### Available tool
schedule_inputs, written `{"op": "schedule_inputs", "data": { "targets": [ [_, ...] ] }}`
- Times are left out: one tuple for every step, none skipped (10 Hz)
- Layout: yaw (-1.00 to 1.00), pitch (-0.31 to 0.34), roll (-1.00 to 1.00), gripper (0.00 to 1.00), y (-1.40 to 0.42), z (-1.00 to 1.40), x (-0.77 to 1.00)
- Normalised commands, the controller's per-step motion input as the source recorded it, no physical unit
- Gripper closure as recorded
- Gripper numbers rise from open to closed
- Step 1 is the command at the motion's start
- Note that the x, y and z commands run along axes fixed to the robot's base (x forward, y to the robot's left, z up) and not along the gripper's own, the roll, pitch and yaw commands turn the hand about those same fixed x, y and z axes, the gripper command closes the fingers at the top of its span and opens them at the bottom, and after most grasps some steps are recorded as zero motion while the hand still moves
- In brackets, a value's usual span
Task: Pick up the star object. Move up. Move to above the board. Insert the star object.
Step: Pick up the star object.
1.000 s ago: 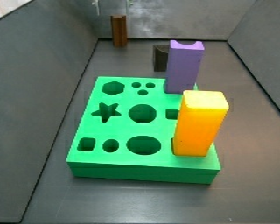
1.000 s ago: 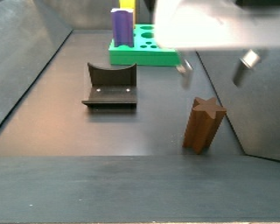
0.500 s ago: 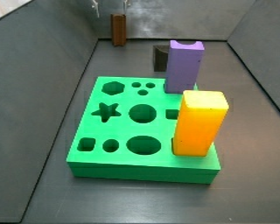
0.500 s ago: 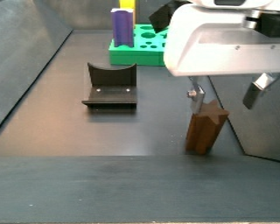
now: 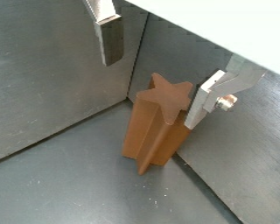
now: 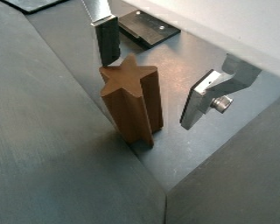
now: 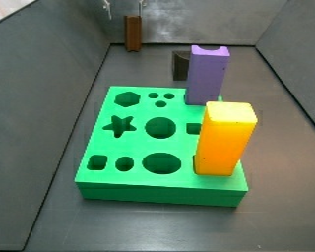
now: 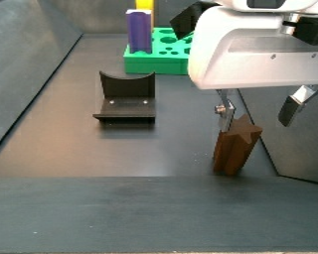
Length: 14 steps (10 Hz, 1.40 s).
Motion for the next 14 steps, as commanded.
{"op": "schedule_inputs", "data": {
  "targets": [
    [-0.17, -0.019, -0.04, 0.0, -0.05, 0.17, 0.0],
    [0.0, 0.0, 0.0, 0.0, 0.0, -0.09, 0.04],
    [-0.03, -0.099, 0.0, 0.0, 0.0, -0.34, 0.16],
    [-0.01, -0.164, 0.0, 0.0, 0.0, -0.35, 0.12],
    [0.0, -0.106, -0.03, 0.0, 0.0, -0.13, 0.0],
    [0.0, -0.103, -0.04, 0.0, 0.0, -0.17, 0.07],
    [0.0, -0.247, 0.0, 0.0, -0.08, -0.5, 0.0],
    [0.0, -0.361, 0.0, 0.0, -0.09, -0.55, -0.02],
    [-0.01, -0.36, 0.0, 0.0, -0.09, -0.55, -0.03],
    [-0.01, -0.359, 0.0, 0.0, -0.09, -0.55, -0.03],
    [0.0, -0.123, 0.0, 0.0, 0.03, -0.03, -0.06],
    [0.0, -0.016, 0.0, 0.0, 0.0, 0.0, 0.0],
    [0.0, 0.0, 0.0, 0.0, 0.0, 0.0, 0.0],
    [0.0, 0.0, 0.0, 1.0, 0.0, 0.0, 0.0]
  ]
}}
